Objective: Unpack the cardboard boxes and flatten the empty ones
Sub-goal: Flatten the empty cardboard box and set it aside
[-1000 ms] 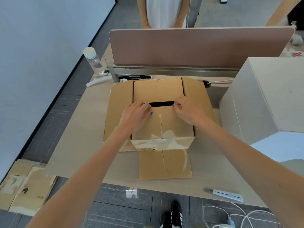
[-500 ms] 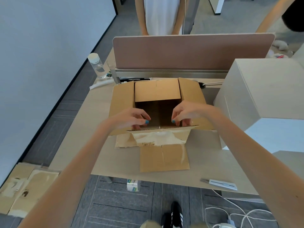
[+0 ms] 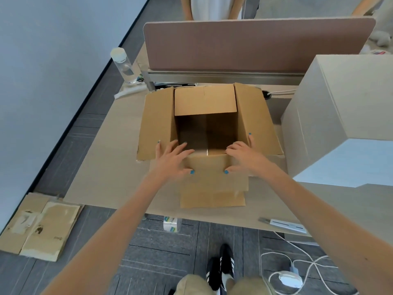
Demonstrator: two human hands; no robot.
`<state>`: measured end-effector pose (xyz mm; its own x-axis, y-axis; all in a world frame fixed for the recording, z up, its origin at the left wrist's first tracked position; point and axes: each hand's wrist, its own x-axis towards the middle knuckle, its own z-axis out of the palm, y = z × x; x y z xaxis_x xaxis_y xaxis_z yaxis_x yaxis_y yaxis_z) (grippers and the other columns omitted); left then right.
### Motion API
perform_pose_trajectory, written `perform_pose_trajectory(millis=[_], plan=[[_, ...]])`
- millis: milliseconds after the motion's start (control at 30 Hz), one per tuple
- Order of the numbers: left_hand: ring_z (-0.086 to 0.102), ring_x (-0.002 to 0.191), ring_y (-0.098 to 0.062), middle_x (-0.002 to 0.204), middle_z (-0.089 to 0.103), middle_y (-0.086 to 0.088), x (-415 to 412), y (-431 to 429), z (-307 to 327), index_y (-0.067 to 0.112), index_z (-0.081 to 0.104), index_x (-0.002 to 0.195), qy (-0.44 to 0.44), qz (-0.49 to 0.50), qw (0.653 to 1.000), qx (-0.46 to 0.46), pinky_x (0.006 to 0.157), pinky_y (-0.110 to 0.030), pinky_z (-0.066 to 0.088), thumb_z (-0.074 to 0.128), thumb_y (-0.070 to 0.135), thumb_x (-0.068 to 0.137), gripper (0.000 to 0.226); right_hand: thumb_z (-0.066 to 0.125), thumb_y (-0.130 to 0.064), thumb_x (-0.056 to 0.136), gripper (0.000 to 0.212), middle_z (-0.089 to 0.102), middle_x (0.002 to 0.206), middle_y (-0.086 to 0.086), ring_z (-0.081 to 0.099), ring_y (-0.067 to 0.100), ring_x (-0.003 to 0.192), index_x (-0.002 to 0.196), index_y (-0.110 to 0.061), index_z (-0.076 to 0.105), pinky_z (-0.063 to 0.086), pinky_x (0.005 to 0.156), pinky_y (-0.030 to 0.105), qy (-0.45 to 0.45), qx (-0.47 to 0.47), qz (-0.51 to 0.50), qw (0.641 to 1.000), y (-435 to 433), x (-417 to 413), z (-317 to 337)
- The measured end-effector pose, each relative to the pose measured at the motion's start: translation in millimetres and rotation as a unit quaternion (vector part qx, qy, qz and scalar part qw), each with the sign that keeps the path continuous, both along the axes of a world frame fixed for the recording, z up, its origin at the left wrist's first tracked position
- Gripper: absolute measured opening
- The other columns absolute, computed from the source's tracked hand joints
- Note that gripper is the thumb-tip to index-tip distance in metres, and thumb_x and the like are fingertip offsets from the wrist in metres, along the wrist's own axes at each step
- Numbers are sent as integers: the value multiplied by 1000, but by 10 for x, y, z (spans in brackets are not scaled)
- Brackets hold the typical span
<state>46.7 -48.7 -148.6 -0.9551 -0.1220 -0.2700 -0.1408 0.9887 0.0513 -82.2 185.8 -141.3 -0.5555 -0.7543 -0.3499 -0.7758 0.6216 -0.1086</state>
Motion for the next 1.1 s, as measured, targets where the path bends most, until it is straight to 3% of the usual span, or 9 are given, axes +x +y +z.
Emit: perform_pose_trajectory(millis=[167, 300, 433, 567, 767, 900, 1100], plan=[[19, 150, -26, 157, 36, 3, 63, 72, -288, 35, 47, 142, 117, 6, 991, -62, 116, -66, 8, 61, 51, 89, 57, 53, -46, 93, 38, 55, 131, -7, 48, 16, 126, 127, -27, 51, -3, 117, 55, 149, -83, -9, 985, 46, 134, -338], [25, 148, -29, 155, 40, 0, 42, 84, -367, 32, 52, 137, 150, 20, 986, -69, 116, -67, 16, 65, 49, 89, 53, 64, -37, 89, 34, 61, 126, -1, 56, 22, 116, 119, -23, 58, 8, 117, 56, 188, -122, -26, 974, 31, 163, -448], [25, 148, -30, 155, 41, 0, 64, 21, -343, 30, 47, 143, 138, -18, 987, -74, 115, -69, 14, 61, 52, 90, 59, 60, -46, 88, 48, 57, 131, 1, 51, 22, 123, 129, -22, 54, 9, 116, 59, 186, -111, 10, 976, 87, 116, -421], [14, 152, -26, 161, 30, 0, 93, -57, -324, 28, 35, 151, 131, -48, 988, -69, 117, -67, 6, 45, 60, 93, 67, 58, -55, 85, 61, 52, 139, -1, 45, 18, 131, 136, -22, 49, 8, 116, 59, 165, -137, 27, 976, 116, 80, -383], [4, 153, -19, 163, 22, 2, 118, -114, -266, 32, 32, 152, 135, -66, 987, -56, 117, -66, 4, 14, 63, 98, 64, 39, -57, 94, 57, 40, 149, -2, 37, 15, 137, 140, -24, 45, 4, 120, 50, 137, -216, 14, 967, 53, 4, -272], [-1, 153, -17, 164, 19, 4, -96, -105, -184, 34, 31, 152, 157, -8, 987, -44, 118, -62, -3, 15, 54, 100, 57, 41, -45, 98, 49, 38, 150, 1, 32, 16, 140, 141, -21, 43, 7, 121, 44, 98, -265, -56, 958, -222, -255, -189], [0, 154, -20, 165, 16, 1, -645, -244, -160, 30, 30, 153, 184, 12, 982, -44, 120, -61, 2, 28, 47, 104, 52, 53, -30, 95, 50, 34, 152, 6, 32, 22, 139, 142, -18, 40, 15, 120, 45, 119, -245, -70, 960, -542, -722, -197]])
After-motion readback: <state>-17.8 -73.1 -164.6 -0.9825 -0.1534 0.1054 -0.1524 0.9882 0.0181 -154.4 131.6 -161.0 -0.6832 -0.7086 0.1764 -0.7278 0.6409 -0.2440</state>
